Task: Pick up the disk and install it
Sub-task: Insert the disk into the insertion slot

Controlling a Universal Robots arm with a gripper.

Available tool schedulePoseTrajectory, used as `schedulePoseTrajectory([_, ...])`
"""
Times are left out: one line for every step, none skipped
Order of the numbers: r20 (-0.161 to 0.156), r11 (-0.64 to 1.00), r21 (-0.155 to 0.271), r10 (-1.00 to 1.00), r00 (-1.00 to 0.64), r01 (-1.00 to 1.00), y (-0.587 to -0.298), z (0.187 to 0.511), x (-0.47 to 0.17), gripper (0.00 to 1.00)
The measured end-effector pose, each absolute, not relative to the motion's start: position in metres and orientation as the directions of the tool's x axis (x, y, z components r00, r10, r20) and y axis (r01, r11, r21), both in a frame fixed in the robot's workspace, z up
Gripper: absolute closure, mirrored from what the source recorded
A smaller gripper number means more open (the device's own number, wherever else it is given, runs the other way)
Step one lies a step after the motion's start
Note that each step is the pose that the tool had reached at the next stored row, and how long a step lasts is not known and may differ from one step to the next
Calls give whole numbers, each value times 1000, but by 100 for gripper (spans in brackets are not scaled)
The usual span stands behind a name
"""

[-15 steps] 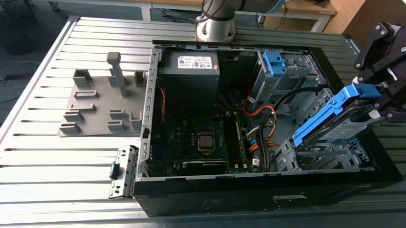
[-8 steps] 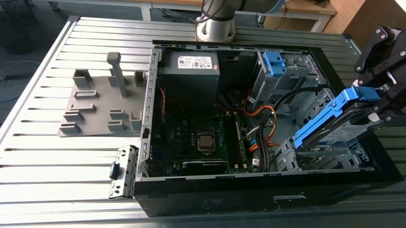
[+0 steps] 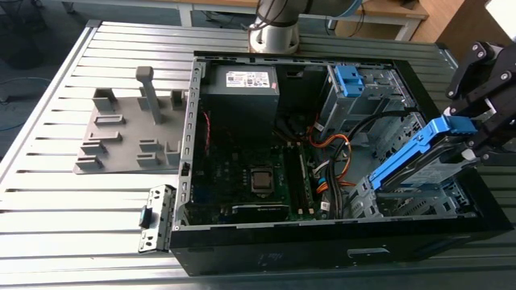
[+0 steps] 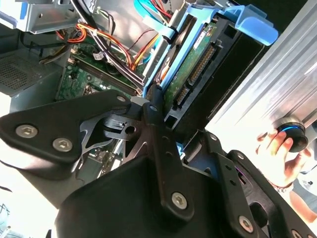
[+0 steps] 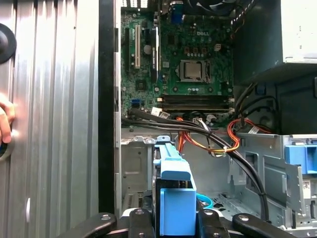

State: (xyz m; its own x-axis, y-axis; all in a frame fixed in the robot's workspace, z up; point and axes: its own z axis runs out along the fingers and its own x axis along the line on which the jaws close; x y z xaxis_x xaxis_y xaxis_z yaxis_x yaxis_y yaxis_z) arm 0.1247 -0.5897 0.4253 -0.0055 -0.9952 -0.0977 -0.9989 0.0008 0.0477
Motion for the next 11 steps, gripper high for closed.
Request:
schedulePoseTrajectory([-98,1,48,-995,-6,-999,-590,423,125,64])
schedulePoseTrajectory([-98,2,48,-995,-6,-999,-590,422,125,64])
schedulePoseTrajectory([-98,2,48,-995,-7,-999,-590,420,125,64])
schedulePoseTrajectory([-98,3,48,-995,-7,-999,-590,418,124,64])
schedulePoseTrajectory([-98,3,48,-995,-8,-999,-590,416,124,64])
schedulePoseTrajectory([-98,3,48,-995,-8,-999,-590,414,124,64])
schedulePoseTrajectory([-98,3,48,-995,-7,-999,-590,413,124,64])
schedulePoseTrajectory([-98,3,48,-995,-7,-999,-590,411,124,64])
schedulePoseTrajectory([-98,3,48,-995,-7,-999,-590,409,124,64])
schedulePoseTrajectory([-98,3,48,-995,-8,-999,-590,407,124,64])
schedulePoseTrajectory([-98,3,48,-995,-7,-999,-590,405,124,64])
